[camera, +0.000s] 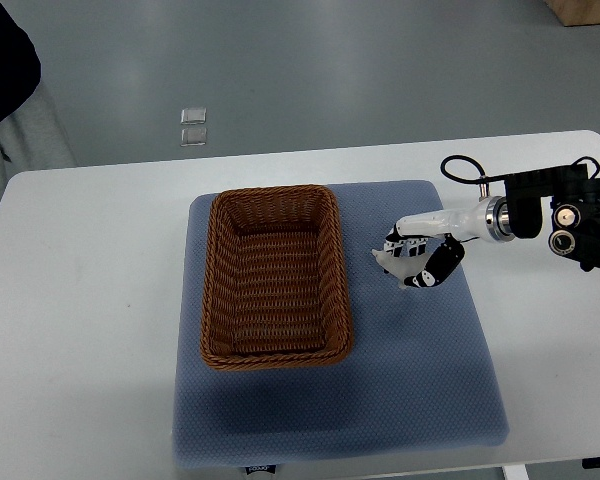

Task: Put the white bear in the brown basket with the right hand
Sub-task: 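Lift the bear and carry it over the brown wicker basket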

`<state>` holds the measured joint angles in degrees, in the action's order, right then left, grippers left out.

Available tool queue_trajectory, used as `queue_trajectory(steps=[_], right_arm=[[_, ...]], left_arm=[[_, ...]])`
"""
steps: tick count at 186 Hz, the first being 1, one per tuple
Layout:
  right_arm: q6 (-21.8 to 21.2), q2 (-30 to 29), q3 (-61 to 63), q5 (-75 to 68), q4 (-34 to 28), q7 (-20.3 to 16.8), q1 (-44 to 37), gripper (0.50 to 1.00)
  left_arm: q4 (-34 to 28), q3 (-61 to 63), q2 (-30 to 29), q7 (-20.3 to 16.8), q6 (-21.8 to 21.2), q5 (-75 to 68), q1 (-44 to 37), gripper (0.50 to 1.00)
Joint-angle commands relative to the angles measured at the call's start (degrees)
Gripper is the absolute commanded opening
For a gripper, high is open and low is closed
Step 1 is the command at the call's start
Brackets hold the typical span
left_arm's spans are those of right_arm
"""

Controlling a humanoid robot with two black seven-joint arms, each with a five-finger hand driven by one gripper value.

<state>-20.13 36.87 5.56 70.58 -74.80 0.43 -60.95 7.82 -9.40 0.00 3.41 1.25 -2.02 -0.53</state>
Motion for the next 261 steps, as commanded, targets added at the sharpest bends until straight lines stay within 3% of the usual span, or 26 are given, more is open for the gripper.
queue_trajectory(steps=[1, 58, 131, 181, 261], right_arm=[[-0.2, 0.5, 0.1, -0.1, 0.0, 0.0, -1.4, 0.509], [-0.4, -1.5, -0.1, -0.1, 0.0, -0.1, -8.7, 0.509], [-1.7, -13.6, -1.5, 0.2, 1.0, -0.2, -16.5, 0.513], [-1.6, -21.3, -3.9, 0.4, 4.0, -0.1, -15.7, 0.515], [-1.2, -26.8, -4.5, 1.2, 8.3, 0.0, -10.9, 0.521]], left_arm=[[0.0, 0.0, 0.0, 0.0, 0.0, 0.0, 0.0, 1.0], [0.0, 0.0, 0.0, 0.0, 0.0, 0.0, 0.0, 1.0], [0.0, 0.0, 0.0, 0.0, 0.0, 0.0, 0.0, 1.0], [0.0, -0.1, 0.0, 0.0, 0.0, 0.0, 0.0, 1.0], [0.0, -0.1, 0.0, 0.0, 0.0, 0.0, 0.0, 1.0]])
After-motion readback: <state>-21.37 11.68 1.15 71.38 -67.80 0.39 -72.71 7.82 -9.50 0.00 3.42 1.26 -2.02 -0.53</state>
